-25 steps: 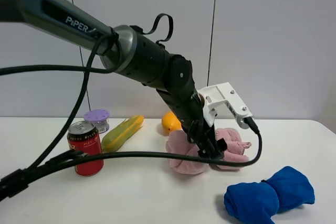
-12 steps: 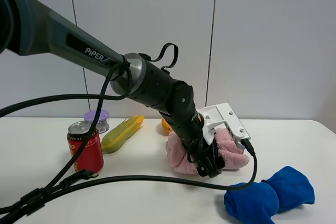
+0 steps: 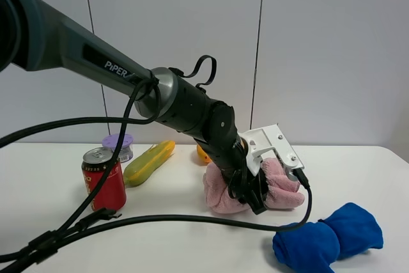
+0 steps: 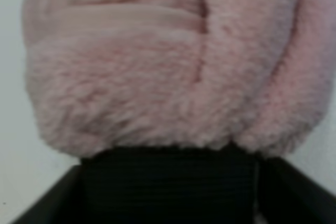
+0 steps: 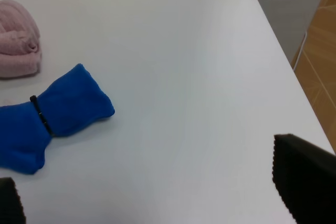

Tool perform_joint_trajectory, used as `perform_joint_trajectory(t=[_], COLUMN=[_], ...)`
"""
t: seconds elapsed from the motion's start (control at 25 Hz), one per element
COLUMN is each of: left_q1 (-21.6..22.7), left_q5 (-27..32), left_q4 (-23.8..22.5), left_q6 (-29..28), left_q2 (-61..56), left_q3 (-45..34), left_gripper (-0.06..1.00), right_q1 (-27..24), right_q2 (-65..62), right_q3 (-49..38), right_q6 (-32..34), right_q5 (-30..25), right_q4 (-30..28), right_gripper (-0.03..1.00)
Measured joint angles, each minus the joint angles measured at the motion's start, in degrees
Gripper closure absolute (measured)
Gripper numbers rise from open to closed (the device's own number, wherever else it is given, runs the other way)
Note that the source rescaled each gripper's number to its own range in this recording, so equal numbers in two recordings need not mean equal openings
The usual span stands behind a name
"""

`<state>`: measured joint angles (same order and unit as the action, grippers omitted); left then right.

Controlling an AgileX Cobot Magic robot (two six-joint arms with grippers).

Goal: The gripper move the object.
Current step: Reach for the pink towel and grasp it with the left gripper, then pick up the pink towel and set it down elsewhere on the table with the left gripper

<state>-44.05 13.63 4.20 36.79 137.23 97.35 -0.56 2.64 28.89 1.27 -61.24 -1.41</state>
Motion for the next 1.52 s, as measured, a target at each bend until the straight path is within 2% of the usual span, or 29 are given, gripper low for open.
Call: perform_joint_trajectory(t=[0.04, 0.4, 0.56, 0.68, 0.8, 1.08, 1.24, 1.36, 1.52], left_q1=[0.0, -0.07, -0.25, -0.65, -0.73, -0.73, -0.73, -0.73, -0.73], left_q5=[-0.07, 1.87, 3.36, 5.11, 11.17, 34.38, 44.9, 48.73, 47.58], left_q4=[0.0, 0.0, 0.97, 2.62, 4.21, 4.54, 4.49, 4.42, 2.64], left_q6=[0.0, 0.0, -1.29, -4.95, -10.67, -27.55, -31.32, -32.52, -36.79], left_q2=[0.0, -2.36, -10.01, -16.88, -22.69, -30.54, -32.37, -33.97, -38.36], left_q3=[0.0, 0.0, -0.06, 0.0, 0.0, 0.0, 0.0, -0.92, -5.11], left_gripper=[0.94, 0.94, 0.94, 0.94, 0.94, 0.94, 0.94, 0.94, 0.94], right_q1=[0.0, 0.0, 0.0, 0.0, 0.0, 0.0, 0.0, 0.0, 0.0], right_q2=[0.0, 0.0, 0.0, 0.0, 0.0, 0.0, 0.0, 0.0, 0.0], right_q3=[0.0, 0.0, 0.0, 0.0, 0.0, 0.0, 0.0, 0.0, 0.0], right_q6=[0.0, 0.0, 0.0, 0.0, 0.0, 0.0, 0.0, 0.0, 0.0], right_q5=[0.0, 0.0, 0.0, 0.0, 0.0, 0.0, 0.0, 0.0, 0.0], right_q4=[0.0, 0.0, 0.0, 0.0, 0.0, 0.0, 0.0, 0.0, 0.0], right_gripper=[-0.03, -0.03, -0.03, -0.03, -0.03, -0.03, -0.03, -0.03, -0.03])
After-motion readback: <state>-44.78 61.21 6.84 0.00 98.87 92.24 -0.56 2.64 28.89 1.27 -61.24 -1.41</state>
